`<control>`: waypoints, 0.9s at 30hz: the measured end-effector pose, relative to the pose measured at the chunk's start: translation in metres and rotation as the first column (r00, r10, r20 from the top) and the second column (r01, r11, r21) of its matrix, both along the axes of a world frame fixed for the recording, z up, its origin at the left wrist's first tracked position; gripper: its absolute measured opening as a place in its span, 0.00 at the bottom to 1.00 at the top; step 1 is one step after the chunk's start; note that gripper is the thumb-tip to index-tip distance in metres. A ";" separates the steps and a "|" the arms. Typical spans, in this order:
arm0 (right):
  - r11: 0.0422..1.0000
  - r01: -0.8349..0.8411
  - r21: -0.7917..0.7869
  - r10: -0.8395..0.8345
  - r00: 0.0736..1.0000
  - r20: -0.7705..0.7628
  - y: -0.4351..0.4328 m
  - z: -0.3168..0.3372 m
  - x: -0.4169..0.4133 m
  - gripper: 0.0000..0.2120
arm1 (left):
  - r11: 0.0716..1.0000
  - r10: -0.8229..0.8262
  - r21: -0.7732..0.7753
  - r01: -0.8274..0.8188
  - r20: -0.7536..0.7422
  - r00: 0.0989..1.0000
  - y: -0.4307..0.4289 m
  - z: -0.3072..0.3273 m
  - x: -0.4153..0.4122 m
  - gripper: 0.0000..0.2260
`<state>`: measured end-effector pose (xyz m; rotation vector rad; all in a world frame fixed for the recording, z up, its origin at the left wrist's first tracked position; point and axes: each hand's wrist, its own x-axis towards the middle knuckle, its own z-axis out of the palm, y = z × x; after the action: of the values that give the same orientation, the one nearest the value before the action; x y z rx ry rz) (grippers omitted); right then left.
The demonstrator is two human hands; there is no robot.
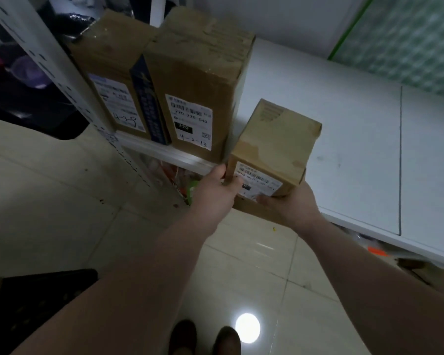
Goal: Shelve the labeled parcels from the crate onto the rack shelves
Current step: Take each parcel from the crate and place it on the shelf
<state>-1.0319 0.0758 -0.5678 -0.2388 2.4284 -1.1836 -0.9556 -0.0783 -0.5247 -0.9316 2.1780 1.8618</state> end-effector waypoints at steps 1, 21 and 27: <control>0.999 0.042 0.024 -0.042 0.999 -0.005 -0.001 -0.009 0.001 0.49 | 1.000 0.010 0.010 -0.010 -0.018 1.000 0.000 -0.003 -0.001 0.12; 0.963 0.258 0.073 -0.258 0.966 -0.017 -0.036 -0.029 -0.014 0.32 | 0.965 -0.001 0.258 -0.053 0.203 0.979 -0.028 -0.027 0.001 0.04; 0.966 0.257 0.040 -0.258 0.966 0.035 -0.036 -0.027 -0.024 0.32 | 0.972 0.006 0.227 -0.052 0.200 0.980 -0.036 -0.027 0.003 0.10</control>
<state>-1.0558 0.0394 -0.5944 0.1146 2.4982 -1.2378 -0.9523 -0.1141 -0.5515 -1.0537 1.7978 1.8934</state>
